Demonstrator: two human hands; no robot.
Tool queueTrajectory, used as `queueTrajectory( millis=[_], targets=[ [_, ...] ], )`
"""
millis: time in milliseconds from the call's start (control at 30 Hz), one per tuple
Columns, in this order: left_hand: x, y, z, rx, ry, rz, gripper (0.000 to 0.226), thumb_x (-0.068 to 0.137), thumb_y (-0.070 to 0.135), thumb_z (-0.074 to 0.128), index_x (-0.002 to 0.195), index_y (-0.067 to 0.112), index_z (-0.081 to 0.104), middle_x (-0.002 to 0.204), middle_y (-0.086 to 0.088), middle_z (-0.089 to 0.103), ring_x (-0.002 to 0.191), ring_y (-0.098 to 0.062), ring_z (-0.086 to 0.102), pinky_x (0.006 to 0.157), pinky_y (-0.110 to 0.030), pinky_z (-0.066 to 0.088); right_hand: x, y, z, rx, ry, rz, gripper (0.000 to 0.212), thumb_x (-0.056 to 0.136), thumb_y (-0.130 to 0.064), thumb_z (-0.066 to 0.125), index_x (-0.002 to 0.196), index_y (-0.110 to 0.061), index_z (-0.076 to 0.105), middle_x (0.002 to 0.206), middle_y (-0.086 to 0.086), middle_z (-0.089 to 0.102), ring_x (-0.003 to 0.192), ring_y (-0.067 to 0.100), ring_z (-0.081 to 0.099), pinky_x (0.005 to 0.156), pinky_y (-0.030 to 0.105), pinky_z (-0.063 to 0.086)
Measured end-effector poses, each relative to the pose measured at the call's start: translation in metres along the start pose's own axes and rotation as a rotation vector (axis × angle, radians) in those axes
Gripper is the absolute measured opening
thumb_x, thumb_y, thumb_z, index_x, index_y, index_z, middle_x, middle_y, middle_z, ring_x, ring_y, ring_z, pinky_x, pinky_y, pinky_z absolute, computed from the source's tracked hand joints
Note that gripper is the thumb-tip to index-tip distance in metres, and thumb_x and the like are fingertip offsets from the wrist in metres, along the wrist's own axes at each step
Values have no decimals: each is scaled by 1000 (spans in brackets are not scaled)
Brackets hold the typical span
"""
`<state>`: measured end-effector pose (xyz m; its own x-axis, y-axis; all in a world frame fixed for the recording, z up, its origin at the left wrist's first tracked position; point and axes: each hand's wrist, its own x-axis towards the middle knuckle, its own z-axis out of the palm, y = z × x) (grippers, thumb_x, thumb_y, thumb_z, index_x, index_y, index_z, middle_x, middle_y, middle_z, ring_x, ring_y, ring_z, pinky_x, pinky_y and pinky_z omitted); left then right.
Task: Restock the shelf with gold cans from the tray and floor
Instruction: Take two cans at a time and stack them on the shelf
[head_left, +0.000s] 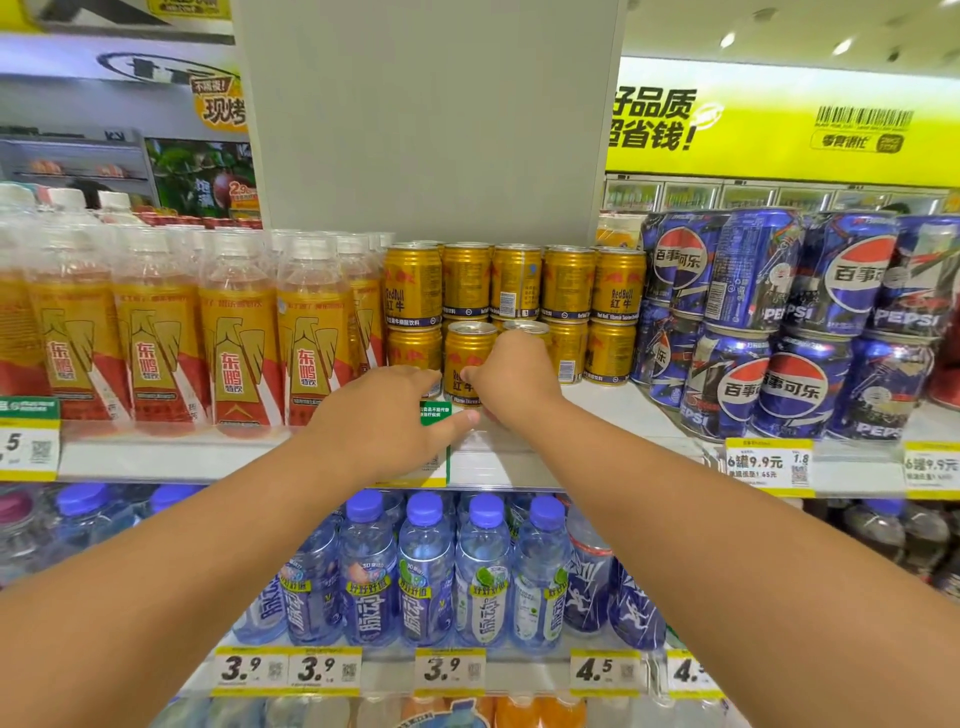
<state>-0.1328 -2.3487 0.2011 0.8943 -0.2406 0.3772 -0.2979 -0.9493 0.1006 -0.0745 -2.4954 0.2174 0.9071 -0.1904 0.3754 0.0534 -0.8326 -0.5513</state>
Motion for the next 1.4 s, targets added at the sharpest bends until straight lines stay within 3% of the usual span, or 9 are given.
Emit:
queueTrajectory(
  millis=[133,400,500,600,700,800,1133,1300,1400],
  targets=[
    [0,0,2,21,4,6,89,80,85,33,144,26,46,141,3,54,127,-18,50,98,-40,49,7,-2,6,18,16,25,28,83,-34,77,74,-16,58,80,6,66,79,28,68,64,32,53],
    [-3,2,0,79,-18,23,87,81,84,33,148,28,41,146,6,49,132,-17,45,100,-40,46,-3,9,2,-30,-41,-130,28,92,-36,63,77,-13,61,73,2,60,73,23,61,55,28,44],
    [-6,0,-2,84,-26,40,86,82,82,36,149,29,39,148,5,47,134,-18,44,101,-40,46,-15,24,-10,-110,-95,-280,27,96,-41,55,99,-18,68,90,2,67,83,22,62,71,36,55],
    [-8,-2,-3,105,-44,74,87,83,80,38,152,26,34,153,1,41,140,-20,36,107,-40,38,-26,36,-29,-269,-140,-410,36,97,-47,51,115,-20,66,113,3,64,106,24,57,86,39,51],
    [-14,-4,-5,145,-44,119,89,84,79,36,154,24,31,158,-4,33,147,-25,24,117,-43,27,-41,43,-45,-373,-260,-437,53,100,-51,43,143,-20,48,148,6,45,138,29,34,111,41,30],
    [-21,-4,-6,194,-20,164,90,85,79,34,155,24,27,160,-6,29,149,-27,21,119,-45,23,-61,47,-53,-430,-335,-371,67,100,-59,32,156,-22,25,164,4,17,151,24,10,120,42,12],
    [-82,4,-3,251,70,240,90,85,78,27,157,25,20,162,-11,22,149,-31,17,120,-47,17,-149,59,-60,-421,-293,-392,74,98,-61,36,158,-21,17,166,2,6,152,19,-1,121,37,5],
    [-131,15,24,195,19,197,102,77,86,14,154,21,30,157,-14,32,146,-33,25,118,-47,24,-189,95,-55,-335,-284,-435,75,98,-58,40,158,-21,16,166,0,5,152,17,-2,120,36,6],
    [-165,26,54,150,-38,110,99,79,85,21,157,25,20,162,-10,22,150,-29,16,121,-45,18,-213,120,-38,-312,-294,-470,74,99,-56,42,158,-19,17,165,2,7,152,19,-1,121,36,5]
  ],
)
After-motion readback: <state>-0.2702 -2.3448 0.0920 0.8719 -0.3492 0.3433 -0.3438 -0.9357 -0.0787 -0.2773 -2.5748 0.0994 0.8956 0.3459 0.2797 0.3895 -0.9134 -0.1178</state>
